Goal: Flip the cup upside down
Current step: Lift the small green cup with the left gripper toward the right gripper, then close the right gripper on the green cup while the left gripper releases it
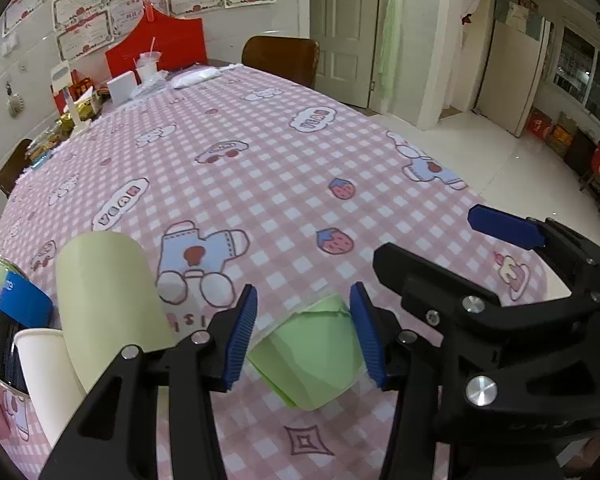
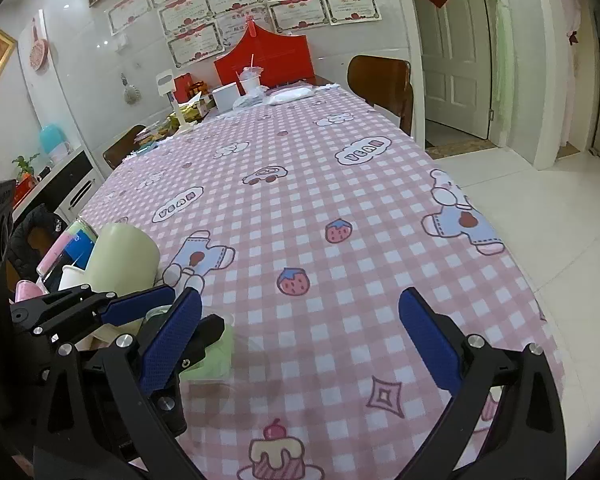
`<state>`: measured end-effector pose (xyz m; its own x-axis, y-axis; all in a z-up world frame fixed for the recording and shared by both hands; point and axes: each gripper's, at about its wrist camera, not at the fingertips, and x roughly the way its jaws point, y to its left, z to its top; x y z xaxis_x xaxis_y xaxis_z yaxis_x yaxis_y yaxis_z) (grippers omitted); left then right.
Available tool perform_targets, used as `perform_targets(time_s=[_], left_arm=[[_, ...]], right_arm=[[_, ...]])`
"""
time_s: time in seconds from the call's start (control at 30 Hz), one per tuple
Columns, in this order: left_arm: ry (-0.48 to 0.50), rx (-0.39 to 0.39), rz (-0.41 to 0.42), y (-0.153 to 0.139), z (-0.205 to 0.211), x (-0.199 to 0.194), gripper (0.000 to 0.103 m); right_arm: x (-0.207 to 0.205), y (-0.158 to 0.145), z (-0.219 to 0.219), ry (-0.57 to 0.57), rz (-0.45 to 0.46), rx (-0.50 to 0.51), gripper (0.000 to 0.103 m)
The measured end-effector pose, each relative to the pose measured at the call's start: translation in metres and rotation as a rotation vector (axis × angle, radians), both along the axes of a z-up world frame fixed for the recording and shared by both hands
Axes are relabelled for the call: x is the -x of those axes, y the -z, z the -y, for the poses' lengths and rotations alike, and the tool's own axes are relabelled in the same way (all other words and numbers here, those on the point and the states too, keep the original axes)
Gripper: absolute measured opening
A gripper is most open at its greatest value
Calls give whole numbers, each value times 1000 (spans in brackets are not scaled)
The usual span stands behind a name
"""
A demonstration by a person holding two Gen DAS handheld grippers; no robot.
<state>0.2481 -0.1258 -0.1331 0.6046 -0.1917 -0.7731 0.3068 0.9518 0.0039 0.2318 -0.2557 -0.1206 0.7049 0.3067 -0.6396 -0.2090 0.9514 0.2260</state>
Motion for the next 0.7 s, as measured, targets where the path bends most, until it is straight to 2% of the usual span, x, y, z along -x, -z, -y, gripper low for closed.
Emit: perform_targets(time_s=[0.2,0.3,0.43,0.7], left_arm=[[15,24,6,2,3,-1,49],[-4,46,-10,6,-2,-7,60],[-45,45,-9,3,-9,-8,67],[-152,25,81,-26,-38,8,67]], right_arm=[[5,-1,6,27,-1,7,95],[4,-1,6,38,-6,8,95],[4,-3,4,36,-3,8,95],[5,-22,-9,-9,25,-14,95]])
